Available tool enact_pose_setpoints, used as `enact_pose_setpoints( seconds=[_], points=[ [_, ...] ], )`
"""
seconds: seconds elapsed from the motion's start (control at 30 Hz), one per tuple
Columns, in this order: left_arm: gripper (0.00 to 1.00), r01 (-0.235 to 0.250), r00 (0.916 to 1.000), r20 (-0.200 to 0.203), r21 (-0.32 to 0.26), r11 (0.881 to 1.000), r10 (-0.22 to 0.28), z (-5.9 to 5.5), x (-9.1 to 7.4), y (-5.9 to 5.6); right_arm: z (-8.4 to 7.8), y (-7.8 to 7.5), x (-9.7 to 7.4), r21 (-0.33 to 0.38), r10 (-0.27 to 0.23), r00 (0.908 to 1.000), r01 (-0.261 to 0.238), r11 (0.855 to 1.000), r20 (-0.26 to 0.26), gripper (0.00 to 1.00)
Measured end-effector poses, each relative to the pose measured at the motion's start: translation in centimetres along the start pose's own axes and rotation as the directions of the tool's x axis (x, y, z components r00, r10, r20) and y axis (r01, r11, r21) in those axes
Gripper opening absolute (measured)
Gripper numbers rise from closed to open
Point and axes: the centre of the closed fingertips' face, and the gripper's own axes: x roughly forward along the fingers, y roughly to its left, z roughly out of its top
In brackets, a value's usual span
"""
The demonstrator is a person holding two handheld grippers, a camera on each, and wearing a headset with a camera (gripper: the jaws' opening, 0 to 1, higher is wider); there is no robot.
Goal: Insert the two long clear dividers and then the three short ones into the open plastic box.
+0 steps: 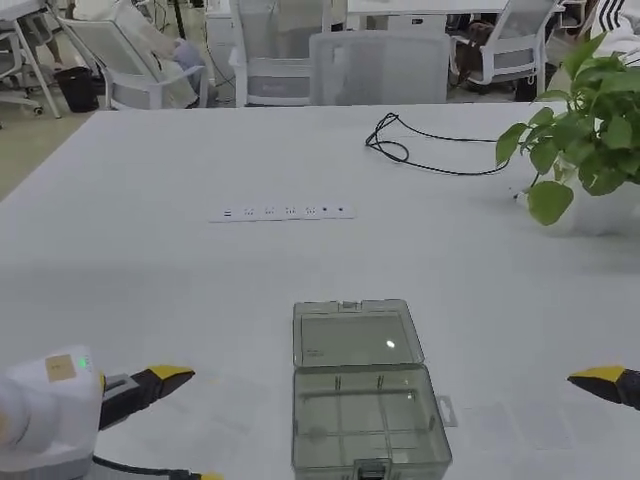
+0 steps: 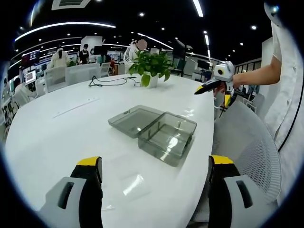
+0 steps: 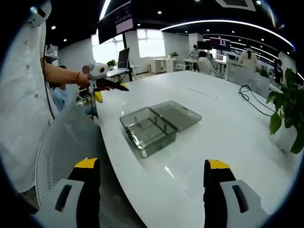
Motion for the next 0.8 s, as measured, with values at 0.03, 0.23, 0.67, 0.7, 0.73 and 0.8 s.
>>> enact_pose_setpoints(
  seconds=[0.03,0.23,0.67,0.7,0.73,0.8],
  points=[
    [0.94,-0.015,0.9998,-0.01,-0.007,1.0,0.015,-0.2,-0.1,0.5,0.0,-0.1,0.0,0.002,-0.002,1.0,0.002,1.0,0.002,0.91],
    [0.87,-0.095,0.994,-0.057,-0.045,0.994,0.093,-1.2,-0.8,3.5,0.2,-0.3,0.2,0.007,-0.004,1.0,0.004,1.0,0.008,0.91],
    [0.66,-0.236,0.9557,-0.214,-0.148,0.961,0.202,-4.4,-1.6,7.8,0.4,-0.6,0.5,0.018,-0.007,0.9998,0.007,1.0,0.02,0.9],
    [0.64,-0.246,0.9504,-0.232,-0.153,0.957,0.207,-4.7,-1.6,8.0,0.4,-0.6,0.5,0.019,-0.007,0.9998,0.007,1.0,0.021,0.9],
    [0.63,-0.253,0.9461,-0.245,-0.152,0.955,0.212,-4.9,-1.6,8.2,0.4,-0.6,0.5,0.019,-0.007,0.9998,0.007,1.0,0.021,0.9],
    [0.62,-0.259,0.9439,-0.251,-0.159,0.953,0.215,-5.0,-1.5,8.4,0.4,-0.5,0.6,0.022,-0.007,0.9997,0.007,1.0,0.022,0.9]
  ],
)
